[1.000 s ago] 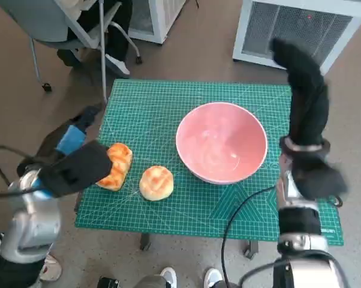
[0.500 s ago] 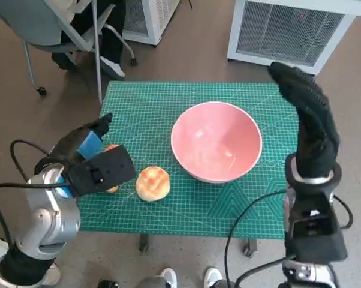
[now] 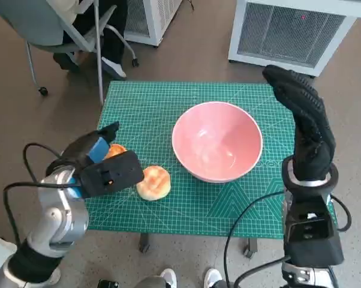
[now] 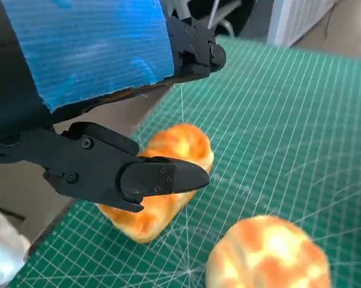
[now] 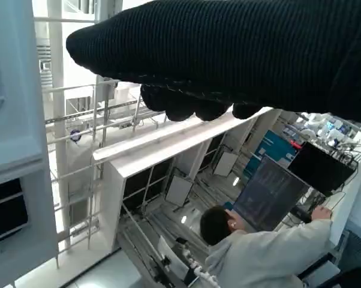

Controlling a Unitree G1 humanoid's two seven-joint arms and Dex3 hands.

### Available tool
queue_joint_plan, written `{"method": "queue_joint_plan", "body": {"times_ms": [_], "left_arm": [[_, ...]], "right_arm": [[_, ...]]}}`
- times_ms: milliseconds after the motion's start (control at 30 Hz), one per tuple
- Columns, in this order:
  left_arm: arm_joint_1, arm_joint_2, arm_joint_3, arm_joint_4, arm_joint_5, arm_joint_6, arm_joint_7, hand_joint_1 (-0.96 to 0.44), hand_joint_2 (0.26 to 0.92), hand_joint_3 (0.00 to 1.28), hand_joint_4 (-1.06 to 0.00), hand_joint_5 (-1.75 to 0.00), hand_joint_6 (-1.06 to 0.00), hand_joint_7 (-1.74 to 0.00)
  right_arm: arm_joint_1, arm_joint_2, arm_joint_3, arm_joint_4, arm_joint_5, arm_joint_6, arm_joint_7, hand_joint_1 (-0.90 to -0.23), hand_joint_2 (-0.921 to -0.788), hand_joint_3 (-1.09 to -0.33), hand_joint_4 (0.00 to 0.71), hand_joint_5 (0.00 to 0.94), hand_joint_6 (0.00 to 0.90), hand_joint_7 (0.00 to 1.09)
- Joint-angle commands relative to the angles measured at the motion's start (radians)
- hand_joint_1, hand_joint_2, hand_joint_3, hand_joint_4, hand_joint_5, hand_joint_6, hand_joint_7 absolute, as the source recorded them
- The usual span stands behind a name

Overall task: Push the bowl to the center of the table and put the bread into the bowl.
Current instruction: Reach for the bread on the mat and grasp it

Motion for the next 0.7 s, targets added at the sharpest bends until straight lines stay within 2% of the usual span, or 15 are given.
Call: {"method": "queue_joint_plan", "body": {"times_ms": [33,100,167,233,333,600,667,700], "left_arm": [[-0.018,-0.02,-0.008,0.06,0.011,-0.02,0.02,-0.6,0.921,0.37,-0.34,-0.09,-0.24,-0.01],[-0.02,-0.028,-0.006,0.084,0.007,-0.028,0.027,-0.6,0.921,0.38,-0.36,-0.1,-0.24,-0.01],[-0.022,-0.039,-0.003,0.118,0.0,-0.042,0.038,-0.59,0.921,0.38,-0.25,-0.39,-0.25,-0.01],[-0.024,-0.054,-0.001,0.155,-0.007,-0.053,0.05,-0.59,0.921,0.37,-0.18,-0.55,-0.26,-0.01],[-0.025,-0.074,0.004,0.202,-0.02,-0.073,0.07,-0.58,0.921,0.36,-0.16,-0.65,-0.27,-0.01],[-0.024,-0.118,0.036,0.32,-0.064,-0.141,0.14,-0.48,0.921,0.24,-0.34,-0.68,-0.35,-0.05],[-0.022,-0.123,0.047,0.346,-0.075,-0.165,0.163,-0.42,0.921,0.19,-0.41,-0.71,-0.4,-0.08],[-0.022,-0.125,0.051,0.356,-0.079,-0.175,0.172,-0.37,0.921,0.16,-0.44,-0.79,-0.44,-0.11]], "right_arm": [[0.015,-0.009,0.006,0.011,-0.022,0.006,-0.013,-0.403,-0.921,-0.565,0.412,0.002,0.022,0.8],[0.015,-0.009,0.006,0.01,-0.026,0.007,-0.016,-0.402,-0.921,-0.564,0.411,0.002,0.016,0.81],[0.013,-0.008,0.007,0.01,-0.03,0.008,-0.02,-0.401,-0.921,-0.563,0.411,0.002,0.013,0.82],[0.012,-0.007,0.008,0.012,-0.03,0.007,-0.023,-0.399,-0.921,-0.563,0.411,0.002,0.013,0.83],[0.01,-0.007,0.009,0.019,-0.03,0.002,-0.026,-0.397,-0.921,-0.562,0.411,0.002,0.012,0.83],[0.009,-0.006,0.015,0.023,-0.037,-0.002,-0.037,-0.388,-0.921,-0.563,0.411,0.002,0.01,0.85],[0.009,-0.006,0.016,0.023,-0.038,-0.002,-0.039,-0.386,-0.921,-0.564,0.411,0.002,0.009,0.85],[0.009,-0.006,0.017,0.023,-0.038,-0.002,-0.039,-0.386,-0.921,-0.564,0.411,0.001,0.008,0.85]]}}
